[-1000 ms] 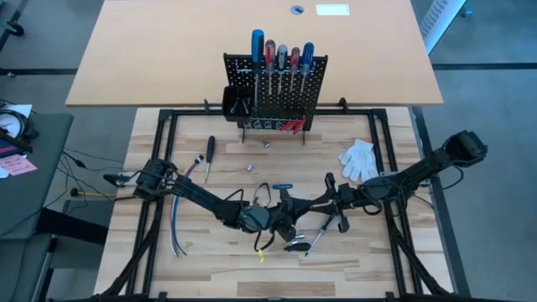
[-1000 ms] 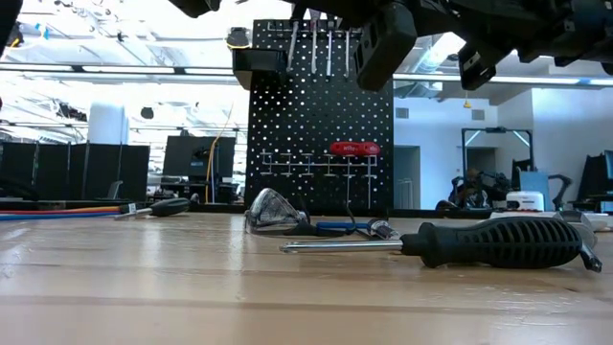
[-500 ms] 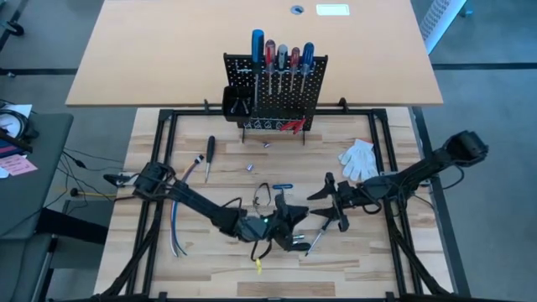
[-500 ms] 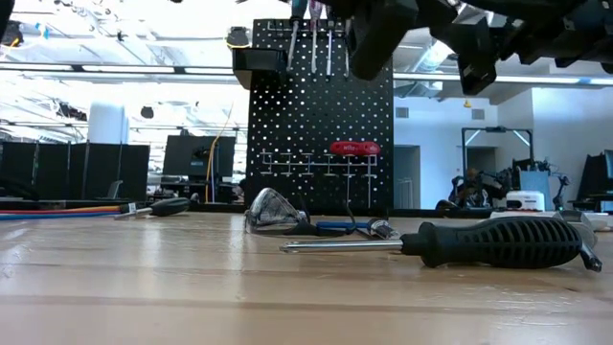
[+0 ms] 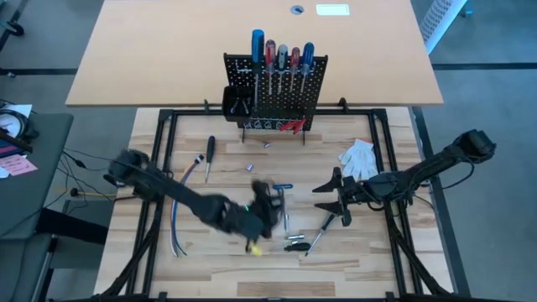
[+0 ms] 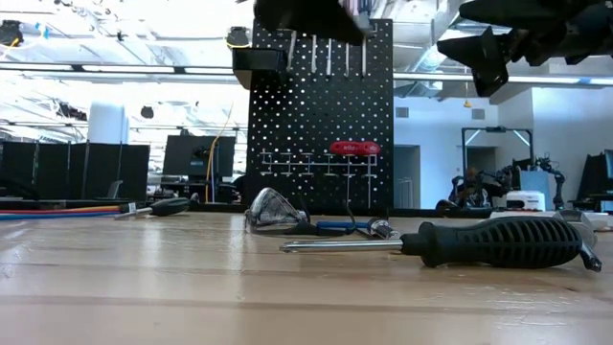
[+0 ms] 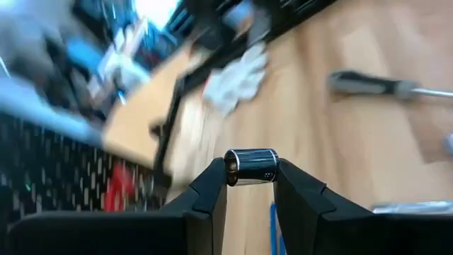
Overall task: Hang tools onto peg board
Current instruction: Put the silver socket into the black bin on the black pegboard, then put the silver extension bar into the black bin on the black pegboard
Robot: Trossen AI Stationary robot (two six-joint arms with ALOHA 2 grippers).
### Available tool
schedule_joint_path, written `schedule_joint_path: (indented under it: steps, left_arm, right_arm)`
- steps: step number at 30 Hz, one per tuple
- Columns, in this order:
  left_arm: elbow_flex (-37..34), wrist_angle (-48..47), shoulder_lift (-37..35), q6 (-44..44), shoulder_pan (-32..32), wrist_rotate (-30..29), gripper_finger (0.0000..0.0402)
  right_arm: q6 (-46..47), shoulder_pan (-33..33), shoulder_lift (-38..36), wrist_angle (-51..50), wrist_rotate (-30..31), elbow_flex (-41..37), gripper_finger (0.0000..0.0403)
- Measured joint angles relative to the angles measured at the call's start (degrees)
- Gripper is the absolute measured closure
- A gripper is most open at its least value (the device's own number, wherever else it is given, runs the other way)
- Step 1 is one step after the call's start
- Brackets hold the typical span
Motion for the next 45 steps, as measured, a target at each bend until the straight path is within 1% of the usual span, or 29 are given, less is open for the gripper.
schedule_joint_path:
  steps: [1,3,7,9,12,14,15,19,21,24,28,37,45]
  left_arm:
    - [-0.8,-3.3,-2.6,-3.4,1.0,0.3,0.0318]
    - [-2.6,-6.6,-8.0,-7.1,3.0,-0.6,0.0318]
    - [-6.1,-5.3,-19.0,-7.1,7.6,-7.0,0.0318]
    - [-6.9,-4.7,-23.6,-6.8,11.3,-8.2,0.0318]
    - [-7.0,-4.0,-29.0,-7.7,18.1,-7.4,0.0318]
    - [-7.0,-3.9,-31.5,-8.8,23.1,-4.4,0.0318]
    - [-7.0,-3.9,-32.2,-9.5,25.7,-1.7,0.0318]
    - [-7.0,-4.9,-32.8,-13.9,34.2,12.9,0.0318]
    - [-7.0,-5.8,-32.4,-16.1,37.1,16.9,0.0318]
    - [-7.0,-7.9,-31.2,-17.3,39.7,17.2,0.0318]
    - [-7.1,-7.9,-30.2,-18.9,41.0,17.5,0.0315]
    - [-7.1,-8.5,-29.5,-20.2,41.7,17.4,0.0272]
    - [-7.0,-8.5,-29.5,-19.2,41.7,17.3,0.0233]
  right_arm:
    - [0.0,0.1,-0.3,-0.3,0.0,0.0,0.0172]
    - [0.0,0.4,-0.6,-1.0,0.0,0.0,0.0173]
    - [0.0,0.4,-0.6,-1.3,0.0,0.0,0.0173]
    - [0.0,0.4,-0.6,-1.4,0.0,0.0,0.0173]
    - [0.0,0.4,-0.6,-1.4,0.0,0.0,0.0173]
    - [0.0,0.2,-0.6,-1.4,0.0,0.0,0.0173]
    - [0.0,0.3,-0.6,-1.3,0.0,0.0,0.0173]
    - [0.0,0.3,-0.6,-1.3,0.4,0.0,0.0173]
    - [0.0,0.3,-0.6,-1.3,0.7,0.0,0.0173]
    - [0.0,0.3,-0.6,-1.5,0.7,0.0,0.0173]
    - [-0.1,0.3,-0.6,-1.8,0.7,0.0,0.0173]
    - [-0.1,0.3,-0.5,-1.9,0.7,0.0,0.0173]
    - [-0.1,0.3,-0.5,-1.9,0.7,0.0,0.0173]
